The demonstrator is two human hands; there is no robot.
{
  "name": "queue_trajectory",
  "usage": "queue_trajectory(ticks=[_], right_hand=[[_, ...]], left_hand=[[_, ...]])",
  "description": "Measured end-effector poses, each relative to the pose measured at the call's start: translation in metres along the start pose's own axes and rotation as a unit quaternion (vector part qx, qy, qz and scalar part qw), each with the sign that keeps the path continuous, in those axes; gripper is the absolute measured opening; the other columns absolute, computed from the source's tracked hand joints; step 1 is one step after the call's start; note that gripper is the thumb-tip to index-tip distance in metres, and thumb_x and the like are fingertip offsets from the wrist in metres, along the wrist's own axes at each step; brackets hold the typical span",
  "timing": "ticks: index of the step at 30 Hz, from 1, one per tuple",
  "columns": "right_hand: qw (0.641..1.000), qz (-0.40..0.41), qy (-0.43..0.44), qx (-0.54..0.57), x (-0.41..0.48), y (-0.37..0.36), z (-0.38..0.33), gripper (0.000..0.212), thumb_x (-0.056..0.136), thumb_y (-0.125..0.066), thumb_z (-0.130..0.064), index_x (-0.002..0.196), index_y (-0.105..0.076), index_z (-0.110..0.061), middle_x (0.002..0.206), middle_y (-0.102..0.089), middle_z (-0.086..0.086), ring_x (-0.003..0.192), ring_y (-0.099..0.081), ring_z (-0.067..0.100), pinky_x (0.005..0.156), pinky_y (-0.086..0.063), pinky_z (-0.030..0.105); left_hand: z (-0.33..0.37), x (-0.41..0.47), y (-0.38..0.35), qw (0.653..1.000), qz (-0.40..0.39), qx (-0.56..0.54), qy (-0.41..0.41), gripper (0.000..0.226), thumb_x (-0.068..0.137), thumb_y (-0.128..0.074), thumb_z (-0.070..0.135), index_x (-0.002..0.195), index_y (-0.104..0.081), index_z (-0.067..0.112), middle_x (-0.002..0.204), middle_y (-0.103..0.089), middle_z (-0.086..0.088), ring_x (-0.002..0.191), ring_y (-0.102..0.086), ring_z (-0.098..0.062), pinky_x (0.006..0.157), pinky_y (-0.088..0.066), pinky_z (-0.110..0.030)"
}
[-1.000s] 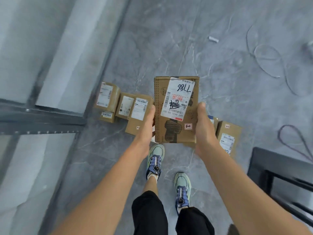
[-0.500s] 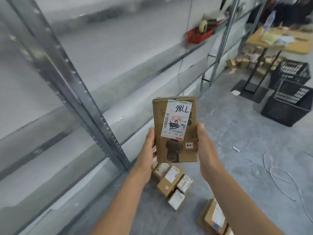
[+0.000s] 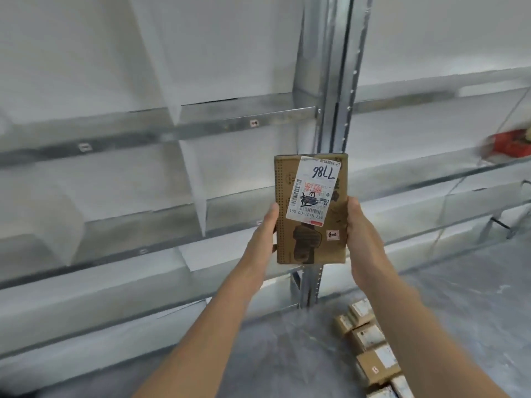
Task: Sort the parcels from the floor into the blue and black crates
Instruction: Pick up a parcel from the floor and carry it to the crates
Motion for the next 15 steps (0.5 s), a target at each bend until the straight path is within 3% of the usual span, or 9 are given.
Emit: queue_trajectory(ticks=[3,6,11,15], right_hand=[[0.999,-0.052,0.008,0.001,-0.018,-0.076,-0.005,0.056,0.107,-0.027,-0.067,0.12,-0.073,-0.038,0.112,-0.079,-0.012,0.114,-0.068,0.011,0.095,-0.041,0.036],[0.993,-0.115,0.007,0.006,-0.041,-0.148,-0.01,0.055,0.105,-0.027,-0.071,0.117,-0.073,-0.043,0.118,-0.077,-0.011,0.122,-0.064,0.016,0.107,-0.039,0.044],[0.977,-0.212,0.029,-0.018,-0.075,-0.248,-0.015,0.056,0.109,-0.025,-0.06,0.112,-0.071,-0.029,0.103,-0.08,-0.013,0.106,-0.068,0.009,0.086,-0.043,0.031],[0.957,-0.287,0.019,-0.026,-0.097,-0.314,-0.007,0.056,0.11,-0.025,-0.059,0.107,-0.073,-0.03,0.102,-0.081,-0.011,0.103,-0.071,0.01,0.09,-0.047,0.034]], left_hand=[[-0.005,-0.026,0.079,0.999,0.053,-0.007,-0.003,0.058,0.09,-0.024,0.085,0.135,-0.051,0.061,0.156,-0.047,0.014,0.148,-0.035,-0.018,0.123,-0.018,-0.06],[-0.006,-0.056,0.147,0.995,0.102,-0.006,-0.006,0.068,0.086,-0.025,0.089,0.142,-0.046,0.059,0.157,-0.044,0.015,0.15,-0.032,-0.018,0.123,-0.018,-0.061],[-0.006,-0.116,0.233,0.98,0.195,-0.03,-0.026,0.055,0.098,-0.022,0.076,0.14,-0.052,0.056,0.148,-0.053,0.019,0.143,-0.04,-0.009,0.123,-0.025,-0.053],[-0.01,-0.163,0.278,0.959,0.281,-0.04,-0.023,0.041,0.101,-0.021,0.071,0.122,-0.056,0.064,0.146,-0.055,0.02,0.14,-0.043,-0.007,0.122,-0.029,-0.05]])
Point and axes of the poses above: each hand's wrist, its own x-axis towards the middle knuckle, its own y-axis out of the back of the hand, z = x × y, the point moved 8 cm from there along x, towards the middle knuckle
